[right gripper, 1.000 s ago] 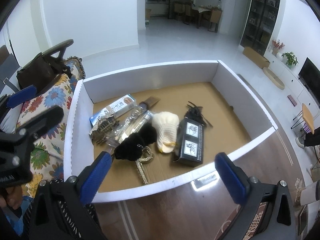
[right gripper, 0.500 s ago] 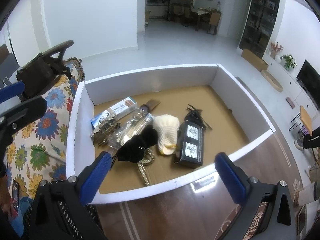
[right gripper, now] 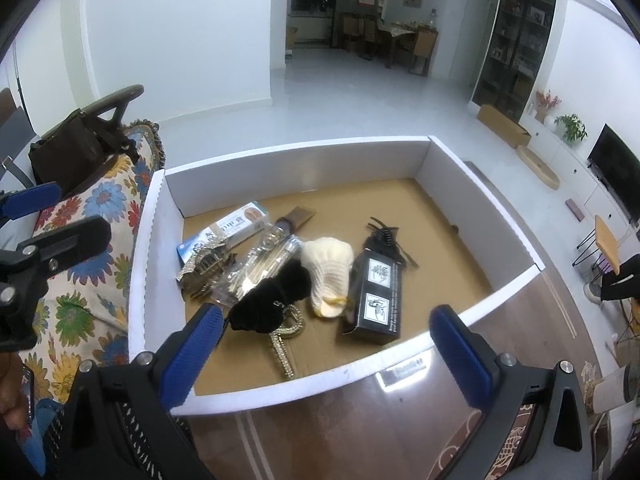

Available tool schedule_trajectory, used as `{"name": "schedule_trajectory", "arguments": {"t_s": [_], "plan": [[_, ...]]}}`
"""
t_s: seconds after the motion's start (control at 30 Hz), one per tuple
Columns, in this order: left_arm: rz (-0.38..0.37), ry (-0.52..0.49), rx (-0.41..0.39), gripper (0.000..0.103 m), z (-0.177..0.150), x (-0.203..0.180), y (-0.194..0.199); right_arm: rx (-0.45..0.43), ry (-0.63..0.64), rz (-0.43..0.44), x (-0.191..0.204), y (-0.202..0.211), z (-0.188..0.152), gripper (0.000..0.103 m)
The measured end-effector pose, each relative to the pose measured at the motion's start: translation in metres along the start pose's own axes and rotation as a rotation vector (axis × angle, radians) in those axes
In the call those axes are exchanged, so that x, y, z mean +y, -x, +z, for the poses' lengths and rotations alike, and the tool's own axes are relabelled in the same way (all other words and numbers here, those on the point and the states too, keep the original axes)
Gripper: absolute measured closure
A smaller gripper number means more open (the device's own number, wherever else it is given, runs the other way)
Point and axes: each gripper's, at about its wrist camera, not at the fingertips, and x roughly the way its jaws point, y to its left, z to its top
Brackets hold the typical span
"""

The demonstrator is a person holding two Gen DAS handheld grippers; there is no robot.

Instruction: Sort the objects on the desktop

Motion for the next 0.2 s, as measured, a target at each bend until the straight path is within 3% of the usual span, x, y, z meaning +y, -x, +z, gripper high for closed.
{"name": "schedule_trajectory", "arguments": {"t_s": [0.2], "plan": [[-0.043, 0.023, -0.003, 0.000, 0.0008, -0.0051, -0.0048, -0.005, -0.027, -0.001, -0.0061, -0.0046, 0.0028, 0.000]]}}
